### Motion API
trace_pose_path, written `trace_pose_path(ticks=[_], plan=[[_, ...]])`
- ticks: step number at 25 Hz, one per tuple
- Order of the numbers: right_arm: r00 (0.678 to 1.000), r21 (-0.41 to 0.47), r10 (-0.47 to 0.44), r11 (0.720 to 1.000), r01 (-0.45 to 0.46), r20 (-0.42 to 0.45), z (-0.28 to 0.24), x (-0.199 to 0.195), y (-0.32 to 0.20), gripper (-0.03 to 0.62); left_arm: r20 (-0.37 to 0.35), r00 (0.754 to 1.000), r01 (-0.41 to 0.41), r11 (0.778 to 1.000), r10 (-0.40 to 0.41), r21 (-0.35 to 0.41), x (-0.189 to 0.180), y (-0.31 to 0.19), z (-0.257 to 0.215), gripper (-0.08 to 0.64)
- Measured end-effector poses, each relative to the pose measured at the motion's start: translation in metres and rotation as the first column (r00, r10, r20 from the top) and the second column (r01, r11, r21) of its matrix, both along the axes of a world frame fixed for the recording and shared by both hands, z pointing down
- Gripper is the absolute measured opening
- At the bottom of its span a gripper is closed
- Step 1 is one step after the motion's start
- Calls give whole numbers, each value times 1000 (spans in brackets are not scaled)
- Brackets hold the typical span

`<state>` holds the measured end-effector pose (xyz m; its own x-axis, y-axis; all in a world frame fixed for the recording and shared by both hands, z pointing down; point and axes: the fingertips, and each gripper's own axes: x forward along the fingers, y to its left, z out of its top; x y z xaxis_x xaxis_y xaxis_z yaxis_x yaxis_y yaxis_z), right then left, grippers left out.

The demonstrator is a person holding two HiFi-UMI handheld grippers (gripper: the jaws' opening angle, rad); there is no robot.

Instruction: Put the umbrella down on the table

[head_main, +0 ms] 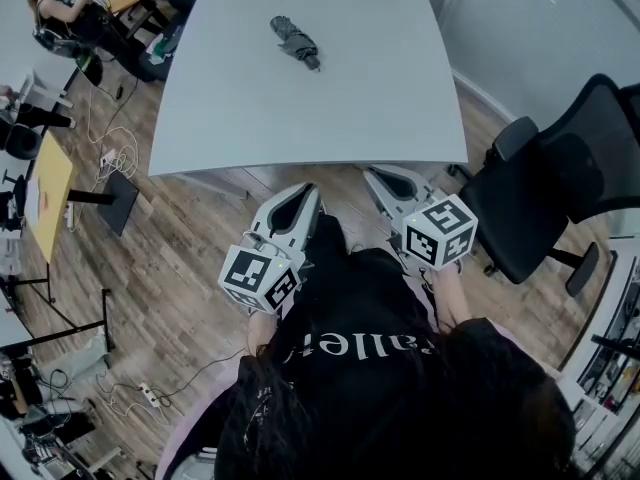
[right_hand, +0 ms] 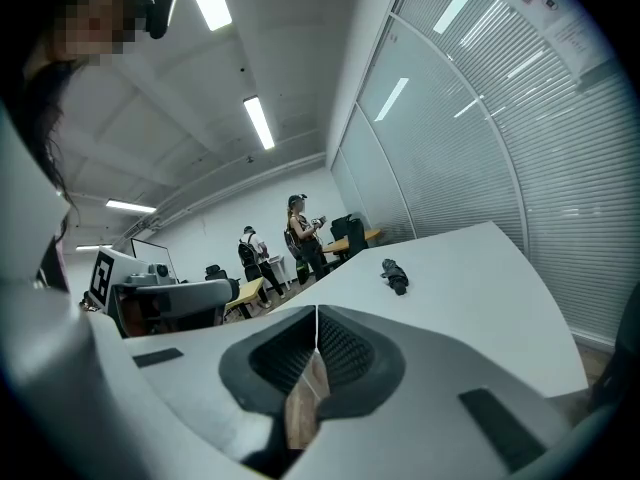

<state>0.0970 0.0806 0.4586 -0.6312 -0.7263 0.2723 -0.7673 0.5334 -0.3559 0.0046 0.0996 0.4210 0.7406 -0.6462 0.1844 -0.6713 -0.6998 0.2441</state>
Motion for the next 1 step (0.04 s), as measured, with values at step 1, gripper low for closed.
trace_pose_path(ticks=[1], plan=[[1000,-1,1,1000,-1,0,1,2,-1,23,-2,1000,2,1000,-2,4,1,-1,0,34]])
